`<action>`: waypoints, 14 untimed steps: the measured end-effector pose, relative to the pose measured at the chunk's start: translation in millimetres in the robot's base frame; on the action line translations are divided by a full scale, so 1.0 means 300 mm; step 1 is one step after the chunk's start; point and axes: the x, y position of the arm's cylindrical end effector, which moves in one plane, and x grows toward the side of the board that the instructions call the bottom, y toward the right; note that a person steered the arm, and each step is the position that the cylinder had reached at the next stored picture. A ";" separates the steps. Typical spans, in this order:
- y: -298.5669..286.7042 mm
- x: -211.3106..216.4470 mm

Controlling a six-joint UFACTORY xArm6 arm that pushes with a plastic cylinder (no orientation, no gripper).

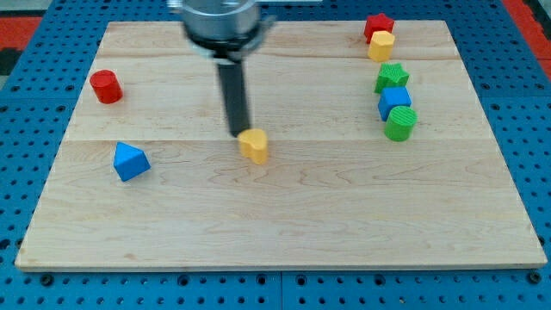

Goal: Place the yellow heart below the green circle

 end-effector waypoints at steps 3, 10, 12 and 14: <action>-0.200 0.112; 0.497 0.220; 0.194 0.512; -0.546 0.493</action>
